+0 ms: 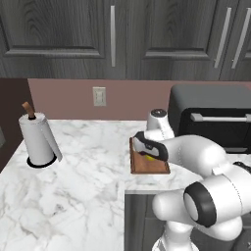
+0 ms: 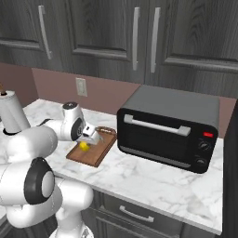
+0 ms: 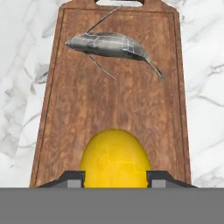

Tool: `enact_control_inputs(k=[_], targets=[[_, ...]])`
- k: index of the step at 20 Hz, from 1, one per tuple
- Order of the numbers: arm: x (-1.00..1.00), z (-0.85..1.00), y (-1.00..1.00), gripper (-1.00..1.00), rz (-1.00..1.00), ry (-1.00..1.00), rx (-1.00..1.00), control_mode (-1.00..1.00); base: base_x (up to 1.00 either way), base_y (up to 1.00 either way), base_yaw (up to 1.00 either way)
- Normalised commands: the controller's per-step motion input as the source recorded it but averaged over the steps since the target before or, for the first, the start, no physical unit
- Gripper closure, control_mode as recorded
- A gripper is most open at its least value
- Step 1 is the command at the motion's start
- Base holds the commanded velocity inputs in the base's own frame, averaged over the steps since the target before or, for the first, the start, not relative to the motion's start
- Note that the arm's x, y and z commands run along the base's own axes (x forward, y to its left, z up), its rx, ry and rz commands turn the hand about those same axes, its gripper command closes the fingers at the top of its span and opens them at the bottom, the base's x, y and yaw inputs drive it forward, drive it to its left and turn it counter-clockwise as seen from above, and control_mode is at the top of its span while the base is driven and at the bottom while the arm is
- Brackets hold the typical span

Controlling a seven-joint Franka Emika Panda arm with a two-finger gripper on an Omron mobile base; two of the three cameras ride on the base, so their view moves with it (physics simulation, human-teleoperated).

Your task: Retrieve a lemon from the fridge and place it on the cutting board with the fish.

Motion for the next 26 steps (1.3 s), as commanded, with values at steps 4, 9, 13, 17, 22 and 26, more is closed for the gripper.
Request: enact_control_inputs(k=[4, 9, 13, 17, 22, 26], targets=[[0.10, -0.09, 0.00, 1.00, 0.00, 0.00, 0.00, -1.00, 0.00, 0.00, 0.00], [0.07, -0.08, 0.00, 1.00, 0.00, 0.00, 0.00, -1.00, 0.00, 0.00, 0.00], [0.12, -0.10, 0.00, 1.00, 0.00, 0.00, 0.00, -1.00, 0.00, 0.00, 0.00], [0.21, -0.13, -0.01, 1.00, 0.00, 0.03, 0.00, -1.00, 0.00, 0.00, 0.00], [0.24, -0.07, -0.06, 1.00, 0.00, 0.01, 0.00, -1.00, 0.00, 0.00, 0.00], [0.19, -0.09, -0.02, 1.00, 0.00, 0.01, 0.00, -1.00, 0.00, 0.00, 0.00]])
